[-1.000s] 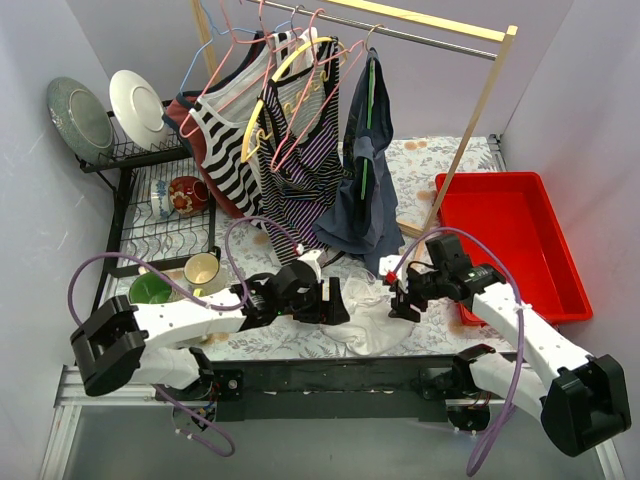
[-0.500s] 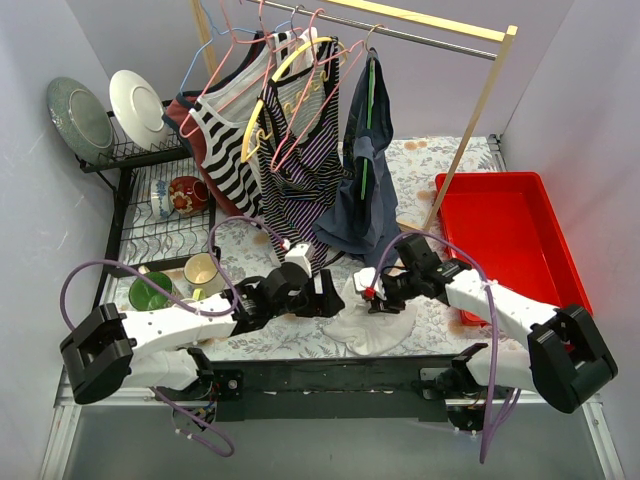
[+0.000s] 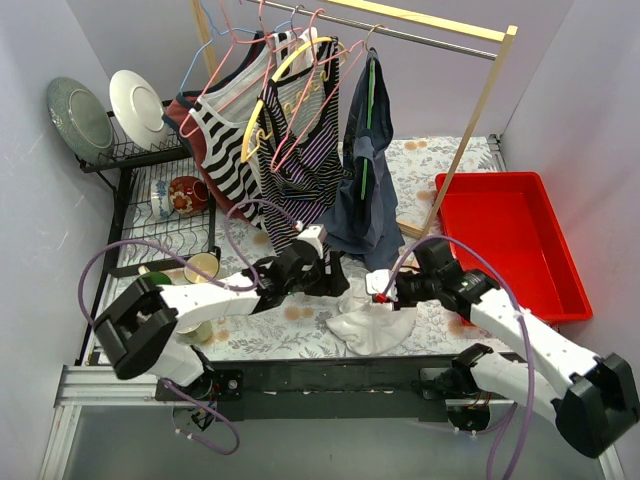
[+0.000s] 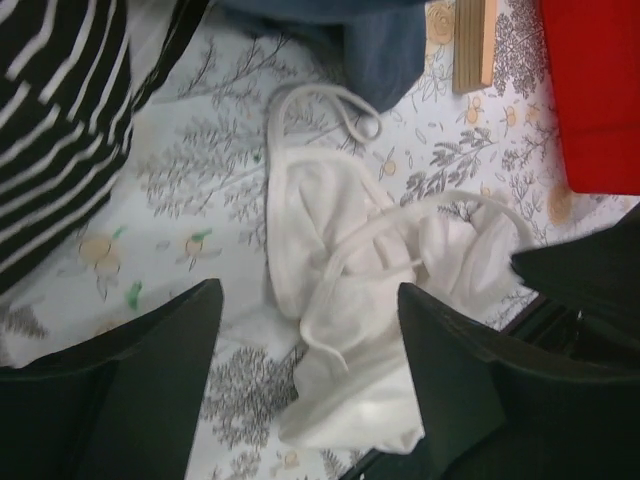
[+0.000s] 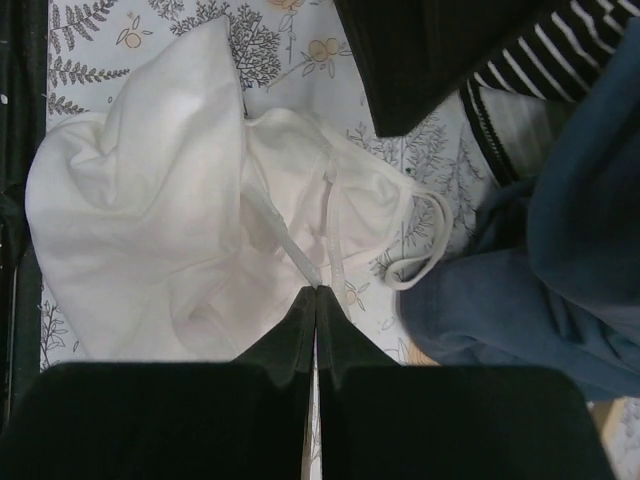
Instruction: Place the tank top on the hanger
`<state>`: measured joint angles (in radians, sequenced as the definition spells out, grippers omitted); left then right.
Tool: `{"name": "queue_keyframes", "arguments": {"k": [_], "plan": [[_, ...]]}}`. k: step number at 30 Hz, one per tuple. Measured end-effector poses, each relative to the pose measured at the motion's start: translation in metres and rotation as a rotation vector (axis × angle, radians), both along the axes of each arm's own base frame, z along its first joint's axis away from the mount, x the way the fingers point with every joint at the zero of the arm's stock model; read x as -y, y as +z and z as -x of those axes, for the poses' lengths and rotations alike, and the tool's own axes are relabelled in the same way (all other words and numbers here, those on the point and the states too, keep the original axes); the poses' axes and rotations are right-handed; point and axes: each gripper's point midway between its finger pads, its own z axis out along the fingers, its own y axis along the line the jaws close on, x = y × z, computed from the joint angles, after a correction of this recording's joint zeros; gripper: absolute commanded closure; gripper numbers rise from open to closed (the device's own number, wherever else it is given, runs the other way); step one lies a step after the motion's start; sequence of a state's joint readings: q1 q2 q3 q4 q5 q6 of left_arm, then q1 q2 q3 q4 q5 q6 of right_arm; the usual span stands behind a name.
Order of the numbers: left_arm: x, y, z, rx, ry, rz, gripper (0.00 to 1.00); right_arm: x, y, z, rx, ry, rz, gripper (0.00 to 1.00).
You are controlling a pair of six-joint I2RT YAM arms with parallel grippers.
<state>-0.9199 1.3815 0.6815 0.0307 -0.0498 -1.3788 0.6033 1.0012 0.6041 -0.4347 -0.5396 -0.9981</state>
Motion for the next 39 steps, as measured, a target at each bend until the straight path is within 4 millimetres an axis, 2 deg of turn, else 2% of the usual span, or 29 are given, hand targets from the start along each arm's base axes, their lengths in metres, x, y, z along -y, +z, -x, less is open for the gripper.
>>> {"name": "queue_keyframes", "arguments": {"k": [4, 8, 10, 13, 16, 18, 24, 27, 28, 29, 35, 37, 39], "plan": [[0.028, -0.002, -0.022, 0.037, -0.070, -0.032, 0.43, 0.014, 0.014, 0.004, 0.062, -0.039, -0.011, 0.99], [0.055, -0.013, -0.042, 0.059, -0.129, -0.077, 0.43, 0.029, 0.009, 0.012, 0.066, -0.079, -0.001, 0.99], [0.062, -0.022, -0.050, 0.068, -0.141, -0.107, 0.46, 0.036, 0.002, 0.016, 0.051, -0.098, 0.011, 0.99], [0.062, -0.037, -0.057, 0.067, -0.149, -0.170, 0.52, 0.042, -0.005, 0.021, 0.025, -0.118, 0.023, 0.99], [0.063, -0.047, -0.062, 0.064, -0.160, -0.223, 0.53, 0.044, -0.006, 0.021, 0.016, -0.130, 0.024, 0.99], [0.066, -0.052, -0.067, 0.067, -0.165, -0.251, 0.54, 0.044, -0.006, 0.021, 0.011, -0.137, 0.021, 0.99], [0.069, -0.059, -0.077, 0.096, -0.161, -0.333, 0.64, 0.044, -0.005, 0.022, -0.008, -0.148, 0.005, 0.99], [0.069, -0.060, -0.079, 0.110, -0.158, -0.363, 0.83, 0.043, -0.004, 0.022, -0.012, -0.148, 0.000, 0.99], [0.070, -0.061, -0.079, 0.112, -0.157, -0.370, 0.97, 0.043, -0.004, 0.022, -0.014, -0.148, -0.002, 0.99], [0.069, -0.062, -0.080, 0.114, -0.157, -0.377, 1.00, 0.043, -0.004, 0.022, -0.017, -0.150, -0.004, 0.99], [0.066, -0.063, -0.078, 0.109, -0.146, -0.388, 1.00, 0.047, -0.002, 0.024, -0.029, -0.164, 0.006, 0.99], [0.057, -0.062, -0.071, 0.096, -0.138, -0.386, 1.00, 0.048, 0.007, 0.022, -0.022, -0.172, 0.010, 0.99], [0.039, -0.058, -0.056, 0.072, -0.126, -0.385, 1.00, 0.049, 0.020, 0.018, 0.000, -0.184, 0.003, 0.99]]}}
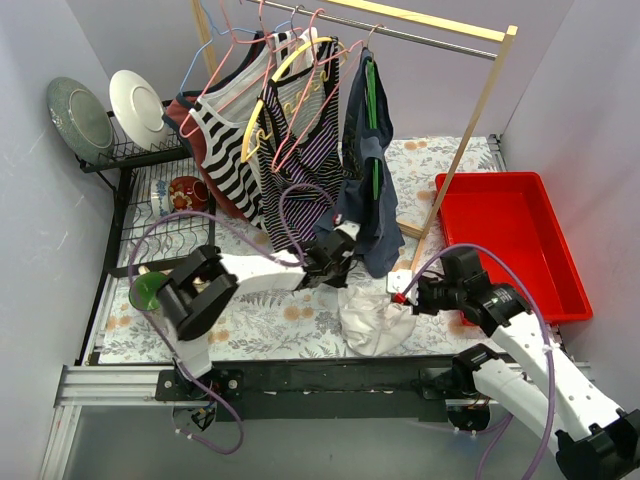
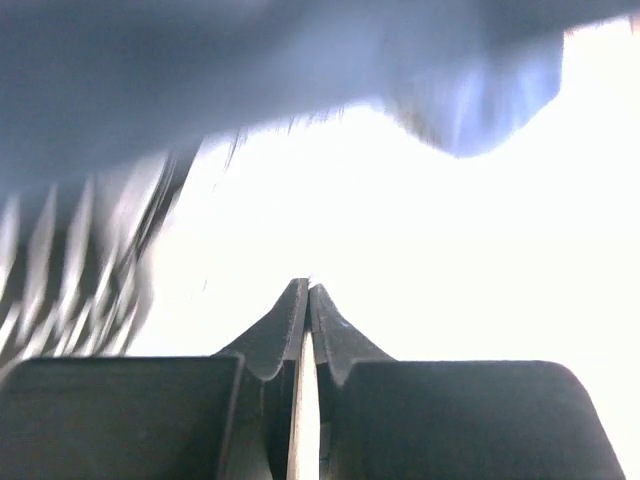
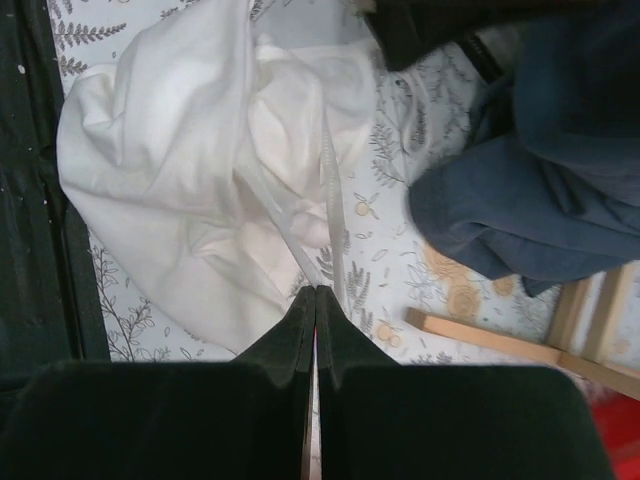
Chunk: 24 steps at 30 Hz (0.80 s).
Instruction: Place the tank top on the hanger
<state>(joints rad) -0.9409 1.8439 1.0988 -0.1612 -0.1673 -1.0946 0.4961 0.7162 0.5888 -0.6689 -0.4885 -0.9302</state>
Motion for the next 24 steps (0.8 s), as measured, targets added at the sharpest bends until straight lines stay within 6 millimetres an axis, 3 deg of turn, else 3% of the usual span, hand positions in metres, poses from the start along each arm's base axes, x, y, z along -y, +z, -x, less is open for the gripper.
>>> {"name": "queue_keyframes", "arguments": {"k": [2, 4, 12, 16, 21, 24], "plan": [[-0.016, 0.013, 0.015, -0.012, 0.012, 0.029, 1.00, 0.002, 0.015, -0.004, 0.024, -0.013, -0.004, 0.99], [-0.031, 0.041, 0.032, -0.006, 0.025, 0.101, 1.00, 0.003, 0.034, -0.010, 0.061, -0.030, -0.010, 0.99], [-0.065, 0.217, 0.086, 0.153, -0.013, 0.626, 1.00, 0.012, 0.122, -0.032, 0.214, -0.101, -0.052, 0.99], [-0.086, 0.285, 0.109, 0.225, -0.049, 0.788, 1.00, 0.016, 0.193, -0.048, 0.341, -0.148, -0.103, 0.99], [-0.109, 0.393, 0.129, 0.362, -0.102, 0.957, 1.00, 0.022, 0.289, -0.057, 0.507, -0.199, -0.200, 0.99], [-0.120, 0.437, 0.140, 0.424, -0.139, 1.027, 1.00, 0.023, 0.325, -0.053, 0.570, -0.194, -0.258, 0.99]]}}
